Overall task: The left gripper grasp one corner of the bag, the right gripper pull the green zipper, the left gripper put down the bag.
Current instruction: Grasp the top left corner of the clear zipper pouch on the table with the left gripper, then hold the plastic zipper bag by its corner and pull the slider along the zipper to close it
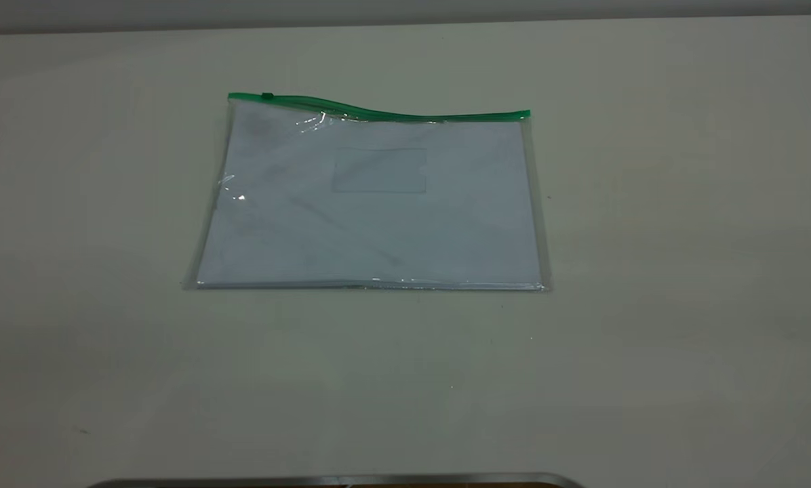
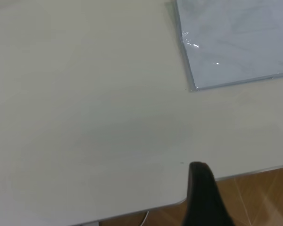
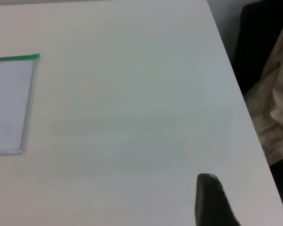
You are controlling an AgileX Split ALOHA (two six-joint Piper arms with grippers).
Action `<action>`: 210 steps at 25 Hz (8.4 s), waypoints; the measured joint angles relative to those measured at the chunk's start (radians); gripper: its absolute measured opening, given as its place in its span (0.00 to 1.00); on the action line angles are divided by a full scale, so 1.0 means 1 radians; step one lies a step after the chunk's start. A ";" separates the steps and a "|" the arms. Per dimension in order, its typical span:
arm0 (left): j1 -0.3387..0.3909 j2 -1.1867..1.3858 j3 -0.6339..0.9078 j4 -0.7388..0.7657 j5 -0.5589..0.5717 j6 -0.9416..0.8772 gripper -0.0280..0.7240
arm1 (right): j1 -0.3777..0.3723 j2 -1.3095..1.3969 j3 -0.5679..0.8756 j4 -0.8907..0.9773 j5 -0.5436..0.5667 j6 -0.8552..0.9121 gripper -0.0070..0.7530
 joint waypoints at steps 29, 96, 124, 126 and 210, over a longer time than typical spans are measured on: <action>0.000 0.000 0.000 0.000 0.001 0.000 0.73 | 0.000 0.000 0.000 0.000 0.000 0.000 0.54; 0.043 2.214 -0.922 -0.358 -0.654 0.405 0.80 | 0.264 1.978 -0.665 1.620 -0.512 -1.547 0.77; 0.043 2.667 -1.245 -1.068 -0.464 1.068 0.80 | 0.265 1.988 -0.680 1.646 -0.557 -1.543 0.77; 0.043 2.676 -1.246 -1.102 -0.459 1.079 0.80 | 0.265 1.988 -0.680 1.646 -0.562 -1.543 0.77; -0.091 2.686 -1.252 -1.204 -0.224 1.938 0.11 | 0.303 2.723 -1.507 1.467 -0.301 -1.539 0.55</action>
